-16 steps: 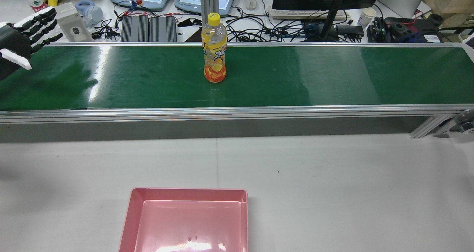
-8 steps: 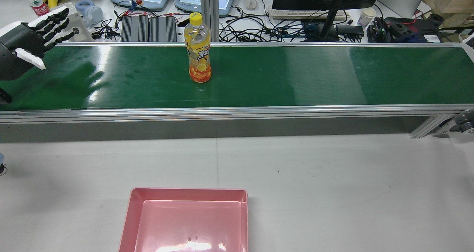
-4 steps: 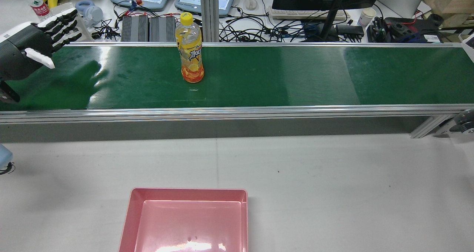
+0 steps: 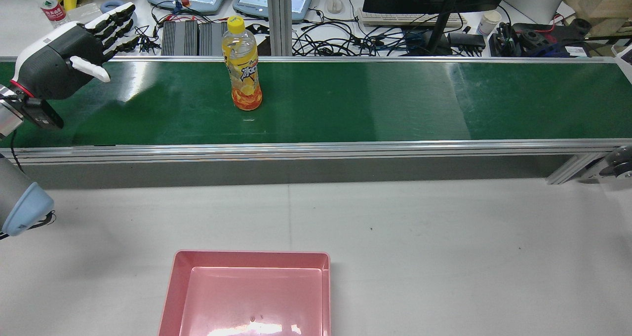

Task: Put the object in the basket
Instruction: 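Reach the left hand forward toward the orange-labelled bottle on the belt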

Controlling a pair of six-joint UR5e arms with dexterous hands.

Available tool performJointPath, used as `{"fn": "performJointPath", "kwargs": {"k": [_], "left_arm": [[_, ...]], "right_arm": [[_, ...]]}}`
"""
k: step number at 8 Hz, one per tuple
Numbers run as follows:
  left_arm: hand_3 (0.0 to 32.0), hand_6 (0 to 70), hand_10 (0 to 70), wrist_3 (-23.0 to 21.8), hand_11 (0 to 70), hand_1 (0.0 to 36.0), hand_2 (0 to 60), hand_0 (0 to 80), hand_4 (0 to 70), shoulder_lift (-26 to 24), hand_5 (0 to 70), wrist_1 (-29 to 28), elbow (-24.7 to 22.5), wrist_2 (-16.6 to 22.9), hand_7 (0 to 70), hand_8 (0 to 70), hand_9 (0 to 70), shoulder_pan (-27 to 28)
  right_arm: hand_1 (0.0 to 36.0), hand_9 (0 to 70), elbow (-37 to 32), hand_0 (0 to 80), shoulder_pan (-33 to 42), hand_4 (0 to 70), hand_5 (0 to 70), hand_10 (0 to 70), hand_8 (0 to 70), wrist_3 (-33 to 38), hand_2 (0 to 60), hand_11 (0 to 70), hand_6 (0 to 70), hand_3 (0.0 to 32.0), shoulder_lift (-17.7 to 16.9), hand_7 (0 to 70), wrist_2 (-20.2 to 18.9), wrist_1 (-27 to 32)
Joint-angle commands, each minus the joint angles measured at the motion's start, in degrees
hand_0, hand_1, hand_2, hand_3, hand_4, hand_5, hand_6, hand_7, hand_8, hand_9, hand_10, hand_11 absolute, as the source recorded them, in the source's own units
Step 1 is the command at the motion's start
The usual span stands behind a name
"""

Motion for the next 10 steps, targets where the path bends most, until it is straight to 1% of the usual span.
{"fn": "performJointPath", "kwargs": {"k": [1, 2, 3, 4, 5, 7, 8, 9, 10], "left_arm": [[3.2, 0.0, 4.2, 0.1, 7.7, 6.4, 0.0, 55.6, 8.6, -1.6, 7.4, 0.6, -0.2, -1.4, 0.0, 0.4, 0.8, 1.0], [3.0, 0.0, 4.4, 0.1, 8.0, 7.0, 0.0, 56.5, 8.9, -2.2, 8.0, 1.0, -0.3, -1.5, 0.0, 0.3, 0.8, 1.8], [3.0, 0.0, 3.9, 0.4, 7.4, 7.6, 0.0, 56.6, 9.1, -3.0, 8.0, 3.4, -0.2, -1.5, 0.0, 0.5, 1.0, 3.0], [2.2, 0.0, 3.8, 3.1, 7.3, 7.7, 0.0, 56.7, 9.3, -4.4, 8.6, 5.0, -0.1, -1.5, 0.0, 0.5, 0.9, 3.3], [2.6, 0.0, 3.8, 3.2, 7.2, 7.4, 0.0, 56.0, 8.4, -4.9, 8.2, 5.1, -0.2, -1.5, 0.0, 0.4, 0.8, 3.5], [2.0, 0.0, 4.2, 3.0, 7.7, 7.6, 0.0, 56.2, 8.5, -5.8, 8.8, 4.0, -0.1, -1.4, 0.0, 0.6, 1.0, 3.6], [1.6, 0.0, 4.3, 2.8, 7.9, 7.9, 0.0, 56.3, 8.7, -5.7, 9.1, 3.3, 0.3, -1.5, 0.0, 0.7, 1.1, 6.1], [1.4, 0.0, 4.4, 2.8, 8.1, 8.0, 0.0, 56.2, 8.9, -5.6, 9.2, 3.1, 0.3, -2.8, 0.0, 0.6, 0.9, 6.4], [1.2, 0.0, 4.5, 2.8, 8.3, 8.2, 0.0, 56.3, 9.2, -5.7, 9.4, 3.0, 0.3, -2.9, 0.0, 0.6, 1.0, 6.7]], "right_arm": [[0.0, 0.0, 0.0, 0.0, 0.0, 0.0, 0.0, 0.0, 0.0, 0.0, 0.0, 0.0, 0.0, 0.0, 0.0, 0.0, 0.0, 0.0], [0.0, 0.0, 0.0, 0.0, 0.0, 0.0, 0.0, 0.0, 0.0, 0.0, 0.0, 0.0, 0.0, 0.0, 0.0, 0.0, 0.0, 0.0], [0.0, 0.0, 0.0, 0.0, 0.0, 0.0, 0.0, 0.0, 0.0, 0.0, 0.0, 0.0, 0.0, 0.0, 0.0, 0.0, 0.0, 0.0], [0.0, 0.0, 0.0, 0.0, 0.0, 0.0, 0.0, 0.0, 0.0, 0.0, 0.0, 0.0, 0.0, 0.0, 0.0, 0.0, 0.0, 0.0], [0.0, 0.0, 0.0, 0.0, 0.0, 0.0, 0.0, 0.0, 0.0, 0.0, 0.0, 0.0, 0.0, 0.0, 0.0, 0.0, 0.0, 0.0], [0.0, 0.0, 0.0, 0.0, 0.0, 0.0, 0.0, 0.0, 0.0, 0.0, 0.0, 0.0, 0.0, 0.0, 0.0, 0.0, 0.0, 0.0], [0.0, 0.0, 0.0, 0.0, 0.0, 0.0, 0.0, 0.0, 0.0, 0.0, 0.0, 0.0, 0.0, 0.0, 0.0, 0.0, 0.0, 0.0], [0.0, 0.0, 0.0, 0.0, 0.0, 0.0, 0.0, 0.0, 0.0, 0.0, 0.0, 0.0, 0.0, 0.0, 0.0, 0.0, 0.0, 0.0], [0.0, 0.0, 0.0, 0.0, 0.0, 0.0, 0.0, 0.0, 0.0, 0.0, 0.0, 0.0, 0.0, 0.0, 0.0, 0.0, 0.0, 0.0]]}}
